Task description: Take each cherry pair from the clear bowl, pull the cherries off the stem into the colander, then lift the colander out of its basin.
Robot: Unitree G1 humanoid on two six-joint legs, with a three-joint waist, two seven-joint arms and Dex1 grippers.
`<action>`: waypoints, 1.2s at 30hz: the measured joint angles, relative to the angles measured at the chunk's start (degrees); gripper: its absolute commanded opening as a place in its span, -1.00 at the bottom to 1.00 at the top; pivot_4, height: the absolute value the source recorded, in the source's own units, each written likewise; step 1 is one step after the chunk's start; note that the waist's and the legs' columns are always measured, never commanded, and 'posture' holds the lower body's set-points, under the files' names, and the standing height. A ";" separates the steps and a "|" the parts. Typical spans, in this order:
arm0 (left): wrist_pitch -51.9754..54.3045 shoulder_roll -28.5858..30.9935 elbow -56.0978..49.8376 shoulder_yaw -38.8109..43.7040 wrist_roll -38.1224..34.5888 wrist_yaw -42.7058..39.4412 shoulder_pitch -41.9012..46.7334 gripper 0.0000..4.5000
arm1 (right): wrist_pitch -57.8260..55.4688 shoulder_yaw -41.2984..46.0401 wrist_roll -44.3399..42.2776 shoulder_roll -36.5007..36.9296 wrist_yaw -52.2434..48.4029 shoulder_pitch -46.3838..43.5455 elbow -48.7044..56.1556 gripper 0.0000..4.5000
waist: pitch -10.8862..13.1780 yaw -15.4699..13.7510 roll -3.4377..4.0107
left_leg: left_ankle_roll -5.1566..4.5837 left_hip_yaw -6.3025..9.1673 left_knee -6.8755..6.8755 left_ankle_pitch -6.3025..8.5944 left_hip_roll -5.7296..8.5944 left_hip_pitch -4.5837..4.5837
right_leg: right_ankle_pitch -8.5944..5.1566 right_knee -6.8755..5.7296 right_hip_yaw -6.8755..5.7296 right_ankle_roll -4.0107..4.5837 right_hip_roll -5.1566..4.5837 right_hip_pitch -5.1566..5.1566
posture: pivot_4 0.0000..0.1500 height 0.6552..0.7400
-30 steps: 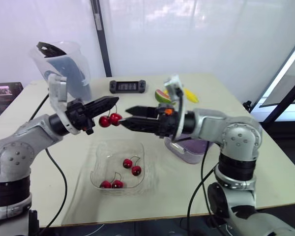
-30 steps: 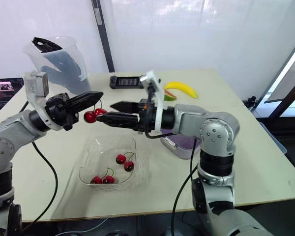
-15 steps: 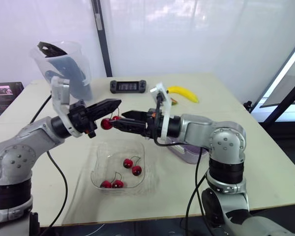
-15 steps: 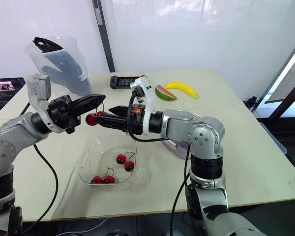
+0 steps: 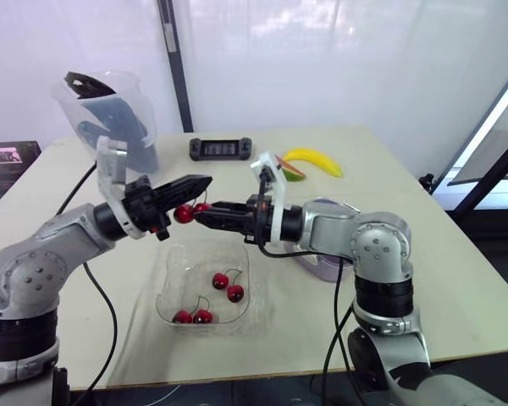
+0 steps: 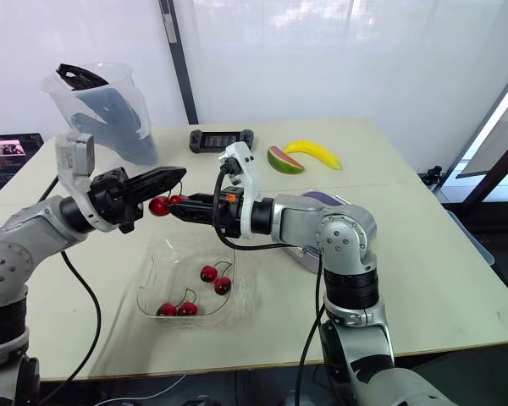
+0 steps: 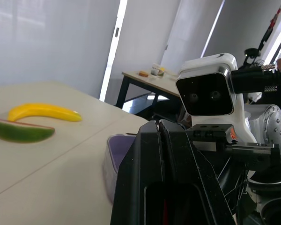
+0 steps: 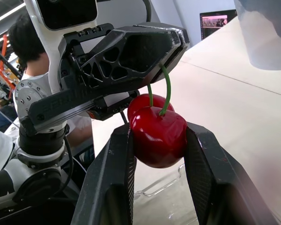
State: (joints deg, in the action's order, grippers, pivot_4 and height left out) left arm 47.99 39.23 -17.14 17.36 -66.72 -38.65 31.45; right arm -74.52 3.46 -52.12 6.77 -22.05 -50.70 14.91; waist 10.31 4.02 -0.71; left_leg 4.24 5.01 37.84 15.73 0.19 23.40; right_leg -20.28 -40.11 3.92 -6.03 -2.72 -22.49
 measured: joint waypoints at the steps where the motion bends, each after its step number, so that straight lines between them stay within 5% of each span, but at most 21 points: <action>1: 0.00 0.00 0.00 0.00 0.03 0.00 -0.06 -1.00 | 0.01 -0.09 -0.01 0.45 -0.14 0.00 0.01 -0.36 | 0.00 0.00 0.00 | 0.00 0.00 0.00 0.00 0.00 0.00 | 0.00 0.00 0.00 0.00 0.00 0.00 | 1.00 1.00; 13: 0.09 -0.75 -0.15 -2.24 0.90 -0.22 -0.88 -1.00 | 2.47 -4.43 0.07 11.82 -7.93 0.91 1.75 -0.36 | 0.01 -0.01 -0.01 | -0.03 -0.01 -0.01 0.02 0.00 0.00 | 0.00 0.03 0.00 0.00 0.03 0.02 | 1.00 1.00; 36: -1.48 -1.24 0.48 -1.19 1.31 -0.76 0.12 -1.00 | -3.45 -9.05 -1.08 19.11 -11.45 2.77 2.83 -0.36 | 0.03 -0.09 -0.03 | -0.04 -0.01 0.01 0.03 -0.01 0.01 | 0.00 0.08 0.01 0.00 0.02 0.05 | 1.00 1.00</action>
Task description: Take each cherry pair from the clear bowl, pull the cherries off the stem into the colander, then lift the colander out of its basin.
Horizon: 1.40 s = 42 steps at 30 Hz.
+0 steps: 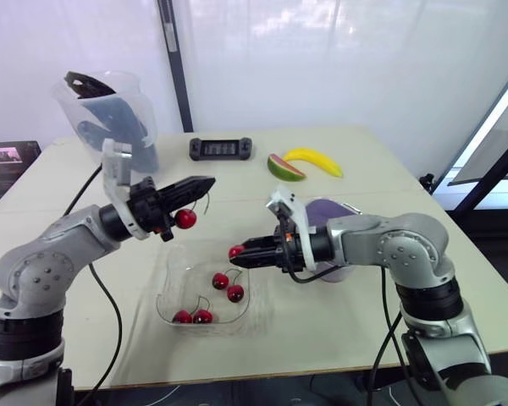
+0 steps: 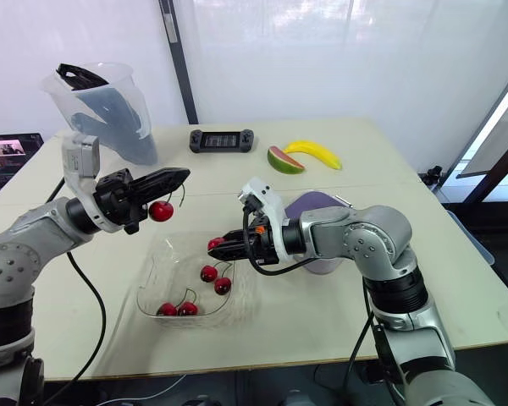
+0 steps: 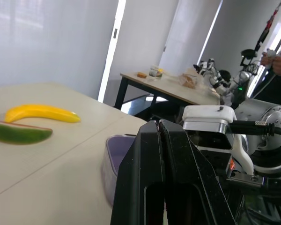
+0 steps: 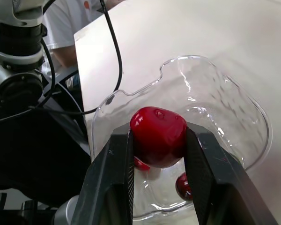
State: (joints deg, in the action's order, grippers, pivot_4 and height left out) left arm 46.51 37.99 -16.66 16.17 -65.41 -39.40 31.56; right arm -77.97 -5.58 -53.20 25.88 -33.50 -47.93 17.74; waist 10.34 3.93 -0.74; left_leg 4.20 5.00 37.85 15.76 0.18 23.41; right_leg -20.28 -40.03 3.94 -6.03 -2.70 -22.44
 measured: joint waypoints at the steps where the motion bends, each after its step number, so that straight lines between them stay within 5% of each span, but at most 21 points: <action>1: -0.01 0.00 0.00 0.00 0.01 0.00 0.00 -1.00 | -0.02 0.20 -0.14 0.02 -0.19 0.00 0.03 -0.36 | 0.00 0.00 0.00 | 0.00 0.00 0.00 0.00 0.00 0.00 | 0.00 0.00 0.00 0.00 0.00 0.00 | 1.00 1.00; 6: -0.19 0.00 -0.02 0.03 0.09 0.00 -0.14 -1.00 | -0.48 3.39 -2.35 3.08 -2.23 -2.51 0.04 -0.36 | 0.02 -0.16 0.00 | 0.00 -0.01 0.01 0.00 0.01 0.00 | 0.00 0.03 0.00 0.00 -0.03 0.02 | 1.00 1.00; 10: -0.67 0.06 -0.15 0.41 0.44 -0.06 -0.50 -1.00 | 2.67 5.00 -0.23 12.73 -6.88 -5.64 -0.29 -0.36 | 0.02 -0.45 -0.01 | -0.04 -0.01 0.02 0.02 0.02 0.00 | 0.00 0.09 -0.01 0.00 -0.01 0.07 | 1.00 1.00; 13: -1.24 0.07 -0.60 0.57 1.10 -0.23 -1.84 -1.00 | 14.24 -4.72 13.18 27.96 -14.62 -5.80 -5.06 -0.36 | 0.06 -0.89 0.02 | -0.10 -0.13 0.07 0.05 0.06 0.01 | 0.00 0.27 -0.01 -0.01 -0.05 0.12 | 1.00 1.00; 15: -1.39 -0.19 -0.61 0.46 1.40 -0.21 -2.54 -1.00 | 20.90 -9.21 20.83 31.42 -18.52 -5.60 -9.55 -0.36 | 0.07 -0.84 0.00 | -0.10 -0.16 0.07 0.05 0.04 0.01 | 0.00 0.32 0.01 -0.02 0.00 0.13 | 1.00 1.00; 24: -2.38 -0.94 -2.27 0.35 2.43 -0.07 -4.01 -1.00 | 38.98 -21.79 43.00 26.51 -24.49 -5.66 -27.19 -0.36 | 0.09 -0.25 -0.01 | -0.14 -0.16 0.04 0.08 -0.02 0.04 | 0.01 0.33 0.04 -0.02 -0.09 0.09 | 1.00 1.00; 30: -2.38 -0.85 -2.80 0.37 2.44 -0.07 -4.22 -1.00 | 40.58 -22.04 47.46 24.09 -26.46 -5.67 -30.94 0.89 | 0.11 -0.73 -0.01 | -0.13 -0.13 0.08 0.07 -0.02 0.04 | 0.01 0.32 0.03 -0.02 -0.09 0.11 | 1.00 1.00; 31: -2.37 -0.85 -2.85 0.37 2.43 -0.07 -4.22 -1.00 | 40.74 -21.88 47.76 24.08 -26.77 -5.68 -30.97 0.97 | 0.11 -0.84 -0.01 | -0.13 -0.13 0.08 0.08 -0.02 0.04 | 0.01 0.32 0.03 -0.03 -0.09 0.11 | 1.00 1.00; 42: -2.30 -1.14 -3.63 0.38 1.68 0.63 -3.54 -1.00 | 23.43 -7.70 37.88 25.26 -32.41 -11.18 -14.91 0.97 | 0.22 -1.44 0.07 | -0.14 -0.10 0.10 0.08 -0.02 0.03 | 0.01 0.31 0.00 -0.03 -0.09 0.14 | 1.00 1.00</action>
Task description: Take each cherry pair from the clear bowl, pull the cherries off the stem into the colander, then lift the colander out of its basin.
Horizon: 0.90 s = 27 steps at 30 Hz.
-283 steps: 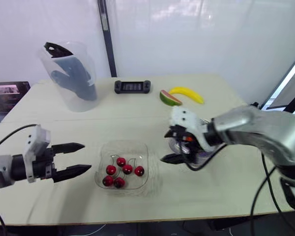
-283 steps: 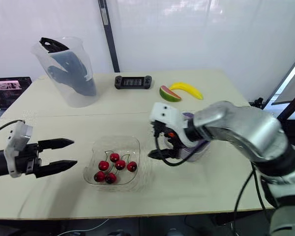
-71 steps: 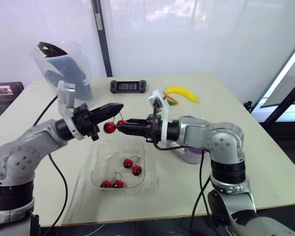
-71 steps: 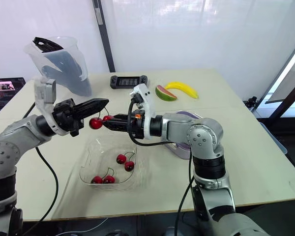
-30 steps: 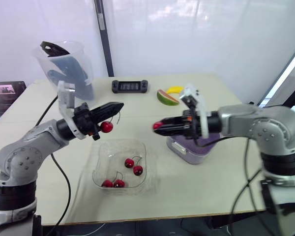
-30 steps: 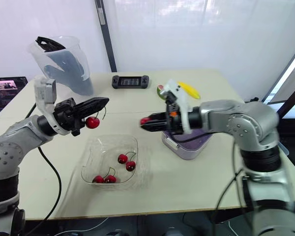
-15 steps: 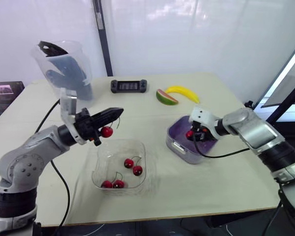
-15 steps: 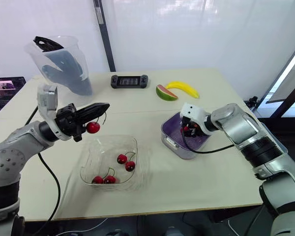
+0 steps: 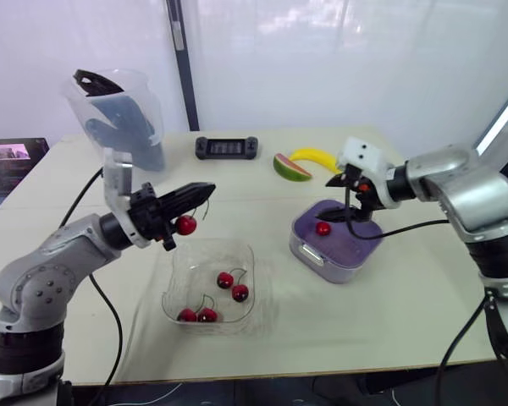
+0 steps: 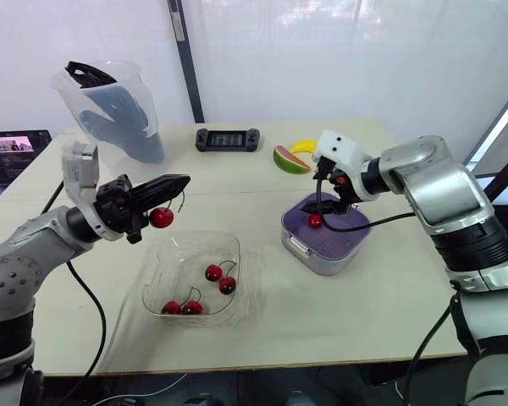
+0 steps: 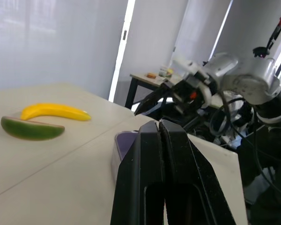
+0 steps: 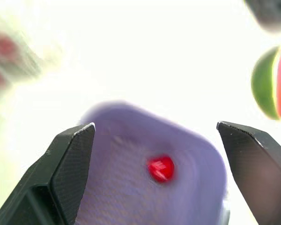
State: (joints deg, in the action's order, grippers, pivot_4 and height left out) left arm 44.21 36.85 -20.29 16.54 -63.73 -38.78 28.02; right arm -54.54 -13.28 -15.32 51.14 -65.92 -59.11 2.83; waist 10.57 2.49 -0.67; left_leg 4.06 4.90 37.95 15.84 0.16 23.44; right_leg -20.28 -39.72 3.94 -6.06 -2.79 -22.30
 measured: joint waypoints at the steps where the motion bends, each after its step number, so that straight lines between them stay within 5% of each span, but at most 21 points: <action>1: 0.01 -0.05 0.13 -0.03 0.00 0.00 0.19 -1.00 | -2.63 1.25 -1.98 -1.25 0.26 0.12 1.14 0.97 | 0.00 0.02 0.00 | 0.00 0.00 0.00 0.00 0.00 0.00 | 0.00 -0.01 0.00 0.00 0.00 -0.01 | 1.00 1.00; 14: 0.60 -6.27 2.11 -0.54 -5.61 5.45 5.14 -1.00 | -26.45 18.35 -21.62 -36.86 22.77 8.12 17.15 0.97 | -0.02 0.07 -0.04 | 0.03 0.05 0.05 -0.02 0.03 0.00 | 0.00 -0.32 -0.01 0.00 0.01 -0.13 | 1.00 1.00; 26: 0.60 -6.71 2.10 -1.86 -5.72 6.24 5.83 -1.00 | -27.55 22.49 -28.20 -45.01 33.06 7.00 17.02 0.97 | -0.02 0.25 -0.04 | 0.03 0.04 0.04 -0.02 0.04 0.00 | 0.00 -0.32 -0.01 0.00 0.04 -0.15 | 1.00 1.00; 27: 0.60 -6.71 2.11 -1.90 -5.73 6.24 5.88 -1.00 | -27.31 22.47 -28.40 -45.27 33.55 7.00 16.70 0.86 | -0.02 0.26 -0.04 | 0.03 0.04 0.04 -0.02 0.04 0.00 | 0.00 -0.33 -0.01 0.00 0.04 -0.15 | 1.00 1.00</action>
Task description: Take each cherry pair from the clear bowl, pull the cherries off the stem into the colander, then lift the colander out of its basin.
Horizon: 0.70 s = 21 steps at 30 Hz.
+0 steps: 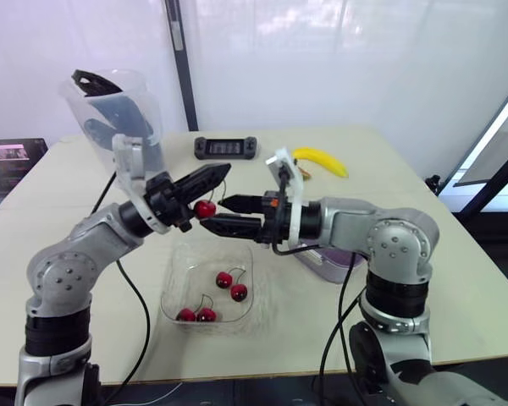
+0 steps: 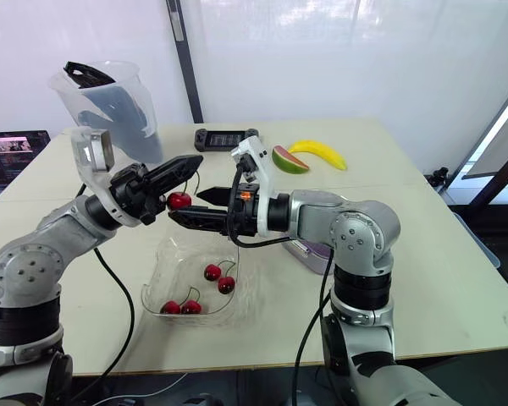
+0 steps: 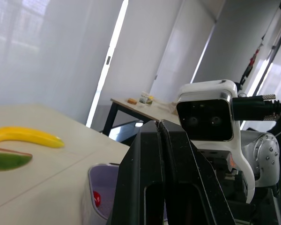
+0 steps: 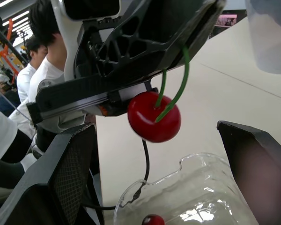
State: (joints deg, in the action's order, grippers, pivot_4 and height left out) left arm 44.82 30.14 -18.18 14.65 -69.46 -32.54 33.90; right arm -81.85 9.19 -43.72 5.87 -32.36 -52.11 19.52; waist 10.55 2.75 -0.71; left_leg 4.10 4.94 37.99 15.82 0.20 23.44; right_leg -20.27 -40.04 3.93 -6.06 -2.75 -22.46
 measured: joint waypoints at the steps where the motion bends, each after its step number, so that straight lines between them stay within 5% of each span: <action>1: 0.00 -0.04 0.00 -0.10 0.00 0.00 0.01 -1.00 | 0.30 0.01 -0.38 -0.31 0.46 0.00 -0.41 0.71 | 0.00 0.01 0.00 | 0.00 0.00 0.00 0.00 0.00 0.00 | 0.00 0.00 0.00 0.00 0.00 0.00 | 1.00 1.00; 5: 0.00 -0.53 -0.04 -0.61 -0.03 -0.05 0.02 -1.00 | 1.27 -0.19 -1.59 -1.27 1.67 0.00 -1.65 -0.07 | 0.00 0.05 0.00 | 0.00 0.00 0.00 0.00 0.00 0.00 | 0.00 0.00 0.00 0.00 0.00 0.00 | 1.00 1.00; 21: -0.03 -0.56 -0.07 -0.60 0.03 -1.02 -0.03 -1.00 | 2.28 -1.83 -5.11 0.45 3.89 0.07 -2.27 -0.07 | 0.00 0.49 0.00 | 0.00 0.01 -0.01 0.00 0.00 0.00 | 0.00 0.00 0.00 0.00 0.00 0.00 | 1.00 1.00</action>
State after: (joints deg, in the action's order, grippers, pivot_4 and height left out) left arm 44.79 29.58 -18.25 14.05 -69.43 -33.56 33.87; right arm -79.57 7.36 -48.83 6.32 -28.47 -52.04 17.25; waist 10.55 3.24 -0.71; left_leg 4.09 4.95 37.98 15.82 0.20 23.44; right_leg -20.27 -40.04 3.93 -6.06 -2.75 -22.45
